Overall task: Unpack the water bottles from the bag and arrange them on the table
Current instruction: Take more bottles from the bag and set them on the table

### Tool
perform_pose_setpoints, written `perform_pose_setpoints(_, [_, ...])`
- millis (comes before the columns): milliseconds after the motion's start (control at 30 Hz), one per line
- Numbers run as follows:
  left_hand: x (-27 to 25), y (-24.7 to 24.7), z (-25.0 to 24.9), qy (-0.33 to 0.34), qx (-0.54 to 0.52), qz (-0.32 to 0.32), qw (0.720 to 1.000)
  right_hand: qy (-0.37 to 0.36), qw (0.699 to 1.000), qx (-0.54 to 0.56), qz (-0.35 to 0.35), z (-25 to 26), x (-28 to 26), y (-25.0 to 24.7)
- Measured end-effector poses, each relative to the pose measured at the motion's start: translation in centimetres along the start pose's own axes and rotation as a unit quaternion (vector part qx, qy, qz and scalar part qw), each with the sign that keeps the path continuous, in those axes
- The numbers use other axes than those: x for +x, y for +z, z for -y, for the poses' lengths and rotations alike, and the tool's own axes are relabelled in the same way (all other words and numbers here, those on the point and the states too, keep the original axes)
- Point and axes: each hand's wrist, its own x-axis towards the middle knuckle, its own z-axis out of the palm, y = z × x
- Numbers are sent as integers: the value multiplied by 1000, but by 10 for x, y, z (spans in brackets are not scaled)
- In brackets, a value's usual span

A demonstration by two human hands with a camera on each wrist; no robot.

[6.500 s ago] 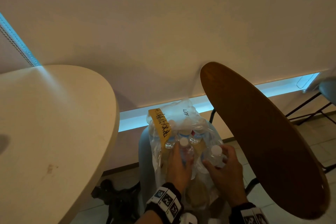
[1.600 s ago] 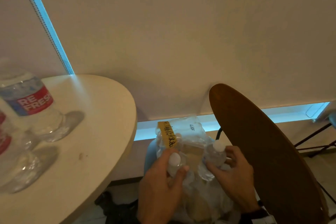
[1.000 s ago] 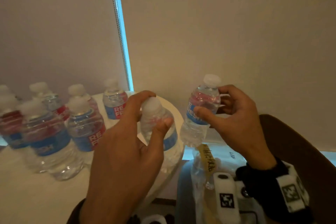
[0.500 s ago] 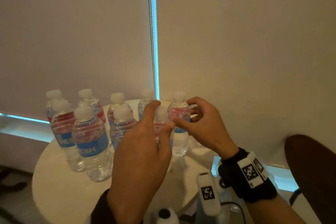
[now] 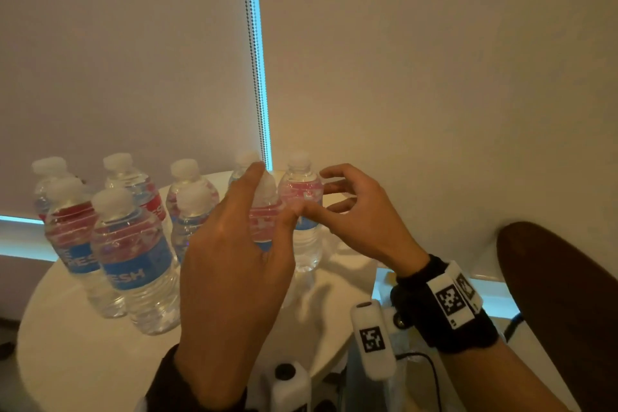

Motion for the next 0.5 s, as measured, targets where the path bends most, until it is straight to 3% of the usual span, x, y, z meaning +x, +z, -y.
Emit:
perform_pose_setpoints(100, [-5,0,-4,25,-9,-26,999,26,999,24,-40,-1,-13,-25])
perform_pose_setpoints(200, [-20,3,-14,101,-49,-49,992,34,995,41,-86,-10,-36,-60])
perform_pose_setpoints(267, [-37,13,-26,145,-109,-20,983,50,993,38,-102,-21,-58,-82])
perform_pose_setpoints(400, [-87,71,-35,159,-210,144,954,136,982,14,-132,-72,-109,-110])
perform_pose_setpoints(500, [-132,134,-29,59,-231,352,905,224,969,-56,-90,-128,-152,-117])
